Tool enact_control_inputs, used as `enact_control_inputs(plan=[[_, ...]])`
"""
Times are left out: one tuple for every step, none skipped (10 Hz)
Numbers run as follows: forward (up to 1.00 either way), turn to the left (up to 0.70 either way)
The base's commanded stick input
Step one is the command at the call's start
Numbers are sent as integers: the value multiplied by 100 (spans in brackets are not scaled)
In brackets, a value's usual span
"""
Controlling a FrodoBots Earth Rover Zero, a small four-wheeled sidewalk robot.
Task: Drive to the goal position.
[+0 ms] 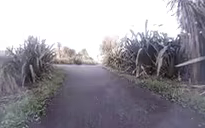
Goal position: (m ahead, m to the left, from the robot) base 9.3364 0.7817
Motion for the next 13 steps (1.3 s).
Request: enact_control_inputs(plan=[[85, -29], [85, -34], [85, -34], [85, -34], [85, -34], [85, -27], [85, -3], [85, 0], [85, 0], [85, 0], [85, 0], [85, -10], [85, -24]])
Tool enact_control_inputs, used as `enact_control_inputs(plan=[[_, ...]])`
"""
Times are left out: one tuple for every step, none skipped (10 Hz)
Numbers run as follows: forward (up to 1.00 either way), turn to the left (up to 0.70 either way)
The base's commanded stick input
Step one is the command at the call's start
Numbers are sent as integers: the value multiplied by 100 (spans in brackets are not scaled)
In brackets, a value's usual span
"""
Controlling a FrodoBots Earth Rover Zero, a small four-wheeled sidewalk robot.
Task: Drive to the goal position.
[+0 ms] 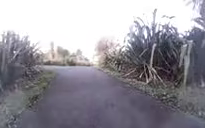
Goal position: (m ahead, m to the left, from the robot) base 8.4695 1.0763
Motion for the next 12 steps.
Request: enact_control_inputs(plan=[[85, -30], [85, -9], [85, -1], [85, 0], [85, 0], [85, 0], [85, 0], [85, 0], [85, 0], [85, 0], [85, 0], [85, 0]])
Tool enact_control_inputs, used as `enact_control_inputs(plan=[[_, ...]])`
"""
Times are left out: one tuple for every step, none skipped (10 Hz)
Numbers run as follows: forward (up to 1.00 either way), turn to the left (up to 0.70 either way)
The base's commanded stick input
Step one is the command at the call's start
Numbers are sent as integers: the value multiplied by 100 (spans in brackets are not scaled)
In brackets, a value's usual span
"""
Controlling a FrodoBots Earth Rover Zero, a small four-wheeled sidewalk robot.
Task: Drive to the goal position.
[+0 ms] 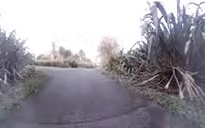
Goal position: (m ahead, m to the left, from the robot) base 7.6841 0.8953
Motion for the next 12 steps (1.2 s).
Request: enact_control_inputs(plan=[[85, 0], [85, 0], [85, 0], [85, 0], [85, 0], [85, 0], [85, 0], [85, 0], [85, 0], [85, 0], [85, 0], [85, 0]])
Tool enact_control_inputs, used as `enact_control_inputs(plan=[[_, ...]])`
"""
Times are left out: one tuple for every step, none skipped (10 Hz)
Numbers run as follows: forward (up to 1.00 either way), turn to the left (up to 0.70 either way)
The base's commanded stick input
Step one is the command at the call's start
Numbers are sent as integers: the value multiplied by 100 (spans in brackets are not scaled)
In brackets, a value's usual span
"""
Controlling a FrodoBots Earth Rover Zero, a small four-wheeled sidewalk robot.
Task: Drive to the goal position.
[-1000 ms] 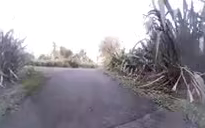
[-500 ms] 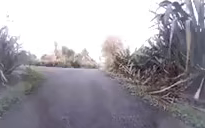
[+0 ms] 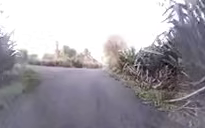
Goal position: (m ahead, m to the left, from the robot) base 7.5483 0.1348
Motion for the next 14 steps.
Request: enact_control_inputs(plan=[[85, 0], [85, 0], [85, 0], [85, 0], [85, 0], [85, 0], [85, 0], [85, 0], [85, 0], [85, 0], [85, 0], [85, 0], [85, 0], [85, 0]])
